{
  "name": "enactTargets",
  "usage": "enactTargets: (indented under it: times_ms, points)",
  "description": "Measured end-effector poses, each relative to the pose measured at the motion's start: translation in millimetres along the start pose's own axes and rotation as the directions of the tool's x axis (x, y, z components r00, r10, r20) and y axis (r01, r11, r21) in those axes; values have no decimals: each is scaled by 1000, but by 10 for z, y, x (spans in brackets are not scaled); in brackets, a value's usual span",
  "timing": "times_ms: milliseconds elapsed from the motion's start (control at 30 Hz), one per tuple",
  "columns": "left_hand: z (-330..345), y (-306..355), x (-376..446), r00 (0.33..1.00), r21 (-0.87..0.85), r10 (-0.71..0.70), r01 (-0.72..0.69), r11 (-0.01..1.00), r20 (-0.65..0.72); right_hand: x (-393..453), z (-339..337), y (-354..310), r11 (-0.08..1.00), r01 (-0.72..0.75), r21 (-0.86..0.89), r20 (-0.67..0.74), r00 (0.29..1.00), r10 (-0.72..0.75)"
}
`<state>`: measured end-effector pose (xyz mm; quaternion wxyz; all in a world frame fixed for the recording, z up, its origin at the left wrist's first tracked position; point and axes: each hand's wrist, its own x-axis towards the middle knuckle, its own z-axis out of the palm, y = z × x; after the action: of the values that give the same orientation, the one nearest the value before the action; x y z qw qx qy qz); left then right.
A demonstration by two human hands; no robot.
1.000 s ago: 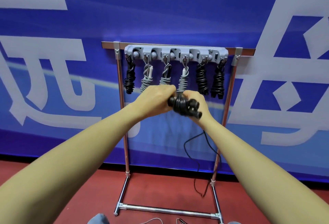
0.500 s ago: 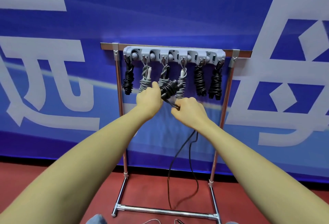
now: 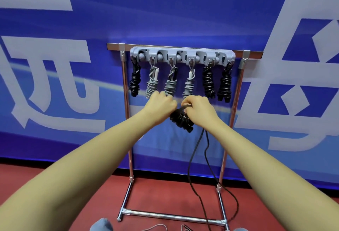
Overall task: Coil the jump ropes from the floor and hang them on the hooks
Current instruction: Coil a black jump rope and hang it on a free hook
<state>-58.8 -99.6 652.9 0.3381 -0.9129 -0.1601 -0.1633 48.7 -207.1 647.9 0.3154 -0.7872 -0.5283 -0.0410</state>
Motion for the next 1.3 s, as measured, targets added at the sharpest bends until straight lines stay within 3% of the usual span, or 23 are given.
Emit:
enactTargets:
  times_ms: [100,300,433,500,567,633,700,767,800,1033,1167,1300]
  points:
    - [36,-10,3,996,-51,-32,28,998,-84,-5,-39,16,987,-41,157,6,999,40]
    - [-23,-54,-120,970,-127,186,-207,970,-155,15,-13,52,948,-122,295,98,990,97]
    - [-25,-140,-119,873,-118,265,-338,934,-410,61,8,14,948,-134,290,112,988,106]
    - [-16,-157,-111,824,-180,193,-333,926,-532,75,6,-28,954,-109,278,85,992,89]
    - [-57,-138,-127,818,-313,32,-256,915,-575,67,-12,-55,952,-92,293,12,996,92]
    - [-142,-88,-136,846,-512,-192,-107,852,-497,85,-4,-54,942,-43,334,-17,999,52]
    - [-243,-42,-97,881,-733,-419,134,667,-221,87,16,-73,971,-57,233,26,998,52]
    - [-305,-22,-14,833,-829,-551,342,442,50,71,56,-62,983,-84,165,34,996,80]
    - [-302,-18,27,808,-817,-578,404,411,109,61,67,-56,987,-63,149,26,998,60]
    - [-105,6,73,730,-600,-642,628,495,235,1,-15,-147,988,63,-143,103,993,-48]
    - [-69,11,29,818,-312,-543,575,757,189,-63,-22,-166,940,171,-294,176,977,-123]
    - [-22,39,-51,871,-102,-422,457,883,251,-125,1,-265,801,331,-500,190,944,-271]
